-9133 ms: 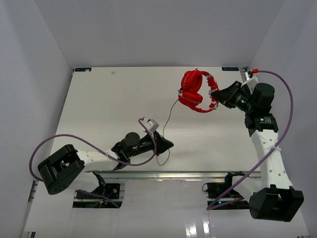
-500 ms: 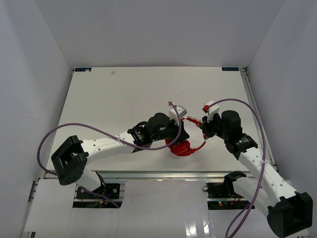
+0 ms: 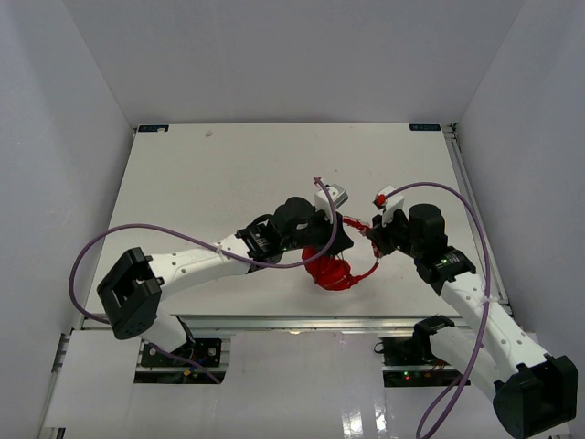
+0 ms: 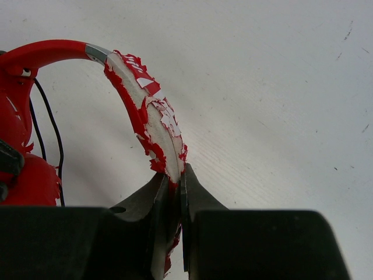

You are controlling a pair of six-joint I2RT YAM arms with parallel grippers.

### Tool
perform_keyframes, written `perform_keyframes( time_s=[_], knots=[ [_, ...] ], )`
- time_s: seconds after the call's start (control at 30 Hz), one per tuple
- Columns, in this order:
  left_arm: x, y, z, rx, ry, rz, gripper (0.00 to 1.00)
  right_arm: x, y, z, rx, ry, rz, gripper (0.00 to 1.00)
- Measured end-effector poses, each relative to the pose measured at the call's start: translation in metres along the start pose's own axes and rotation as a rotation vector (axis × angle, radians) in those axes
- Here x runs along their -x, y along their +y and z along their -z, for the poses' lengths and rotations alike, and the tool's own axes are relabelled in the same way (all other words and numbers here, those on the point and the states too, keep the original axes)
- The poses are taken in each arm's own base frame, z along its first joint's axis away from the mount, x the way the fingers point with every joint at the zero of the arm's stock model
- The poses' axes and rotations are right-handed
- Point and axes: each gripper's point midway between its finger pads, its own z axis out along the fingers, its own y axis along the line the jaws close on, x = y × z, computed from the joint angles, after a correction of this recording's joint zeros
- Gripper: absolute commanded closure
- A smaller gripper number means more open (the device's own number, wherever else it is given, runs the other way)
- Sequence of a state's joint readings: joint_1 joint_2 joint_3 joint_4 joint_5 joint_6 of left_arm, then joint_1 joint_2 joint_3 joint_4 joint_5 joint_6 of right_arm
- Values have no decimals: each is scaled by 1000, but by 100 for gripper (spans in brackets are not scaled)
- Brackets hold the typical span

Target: Wrap the headphones

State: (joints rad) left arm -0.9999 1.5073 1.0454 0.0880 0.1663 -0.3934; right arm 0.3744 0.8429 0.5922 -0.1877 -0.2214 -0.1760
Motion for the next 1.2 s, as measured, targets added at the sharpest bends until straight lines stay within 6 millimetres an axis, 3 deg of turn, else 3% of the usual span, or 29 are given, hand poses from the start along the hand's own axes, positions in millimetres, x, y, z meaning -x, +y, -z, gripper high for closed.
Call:
perform_keyframes(
  time_s=[0.43,0.7,1.2],
  knots=[
    [-7,5,-7,5,29,-5,62,-4,5,4,22,13,-5,92],
    [-11,11,-11,17,41,-11,50,-8,8,5,35,28,-14,92],
    [-11,16,-11,33,49,-19,46,-9,8,4,29,33,-29,92]
  ],
)
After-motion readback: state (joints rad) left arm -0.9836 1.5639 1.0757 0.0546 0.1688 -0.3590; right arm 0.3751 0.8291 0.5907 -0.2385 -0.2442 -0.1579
